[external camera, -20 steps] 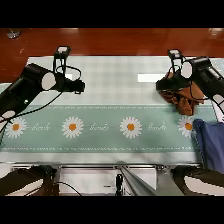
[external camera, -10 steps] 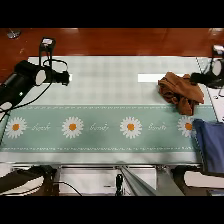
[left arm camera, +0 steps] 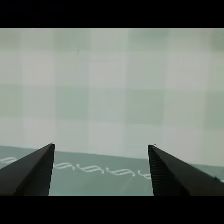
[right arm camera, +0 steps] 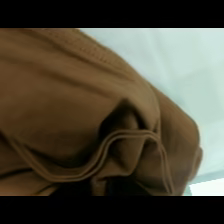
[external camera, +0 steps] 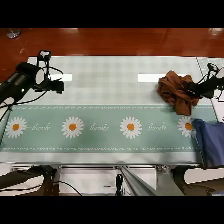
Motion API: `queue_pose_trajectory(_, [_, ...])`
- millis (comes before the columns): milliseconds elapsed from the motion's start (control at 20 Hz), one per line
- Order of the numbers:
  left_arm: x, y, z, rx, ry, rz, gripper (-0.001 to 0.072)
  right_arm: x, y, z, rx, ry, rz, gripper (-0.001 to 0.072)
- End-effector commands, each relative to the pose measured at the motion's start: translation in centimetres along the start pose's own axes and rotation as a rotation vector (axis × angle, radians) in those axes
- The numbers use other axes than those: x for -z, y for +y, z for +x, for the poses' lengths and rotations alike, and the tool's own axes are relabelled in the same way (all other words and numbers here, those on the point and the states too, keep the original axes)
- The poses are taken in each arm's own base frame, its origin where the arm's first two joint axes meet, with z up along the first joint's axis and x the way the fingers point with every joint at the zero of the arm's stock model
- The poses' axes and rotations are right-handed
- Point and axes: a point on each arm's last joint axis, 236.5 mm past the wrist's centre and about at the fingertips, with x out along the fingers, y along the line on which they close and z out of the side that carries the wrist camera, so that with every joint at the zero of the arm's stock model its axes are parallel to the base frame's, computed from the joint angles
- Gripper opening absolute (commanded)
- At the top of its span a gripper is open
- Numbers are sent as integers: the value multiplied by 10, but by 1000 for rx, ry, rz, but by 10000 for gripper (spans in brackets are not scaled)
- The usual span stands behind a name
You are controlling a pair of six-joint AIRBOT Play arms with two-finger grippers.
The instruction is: Fold the shirts.
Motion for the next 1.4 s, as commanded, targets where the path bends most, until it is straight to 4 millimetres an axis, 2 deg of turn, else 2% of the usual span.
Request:
queue_pose_trajectory(0, [13, 30, -26, -32, 32, -32, 704, -46, 79, -77, -264, -177, -106, 28])
queue_pose_trajectory(100, [6, 44, -67, -3, -67, -106, 704, -82, 117, -170, -297, -400, -201, 28])
queue_pose_trajectory(150, [6, 41, -91, 44, -123, -140, 704, -88, 137, -214, -311, -494, -253, 28])
queue_pose_trajectory(250, [15, 18, -139, 198, -247, -214, 704, -81, 174, -302, -334, -676, -354, 28])
queue_pose_trajectory(350, [41, -14, -176, 364, -321, -239, 703, -60, 199, -368, -348, -802, -422, 27])
queue_pose_trajectory(500, [86, -63, -201, 577, -356, -222, 703, -20, 227, -438, -382, -918, -515, 27])
queue_pose_trajectory(600, [99, -77, -202, 625, -375, -197, 703, 4, 245, -475, -404, -992, -588, 28])
queue_pose_trajectory(650, [103, -80, -200, 630, -367, -188, 703, 19, 256, -484, -429, -999, -621, 27])
queue_pose_trajectory(700, [103, -81, -198, 630, -361, -185, 703, 35, 266, -482, -456, -969, -660, 28])
queue_pose_trajectory(750, [101, -81, -198, 629, -367, -189, 703, 51, 276, -472, -474, -906, -702, 28])
queue_pose_trajectory(800, [96, -80, -198, 626, -389, -191, 703, 67, 286, -455, -486, -826, -747, 28])
queue_pose_trajectory(900, [82, -78, -206, 636, -455, -206, 703, 99, 310, -408, -516, -632, -827, 28])
queue_pose_trajectory(1050, [70, -73, -207, 618, -508, -209, 703, 146, 354, -309, -545, -348, -905, 28])
queue_pose_trajectory(1200, [71, -74, -197, 599, -477, -200, 703, 201, 405, -190, -569, -110, -895, 28])
queue_pose_trajectory(1350, [75, -78, -184, 587, -424, -193, 703, 250, 436, -96, -540, 58, -869, 28])
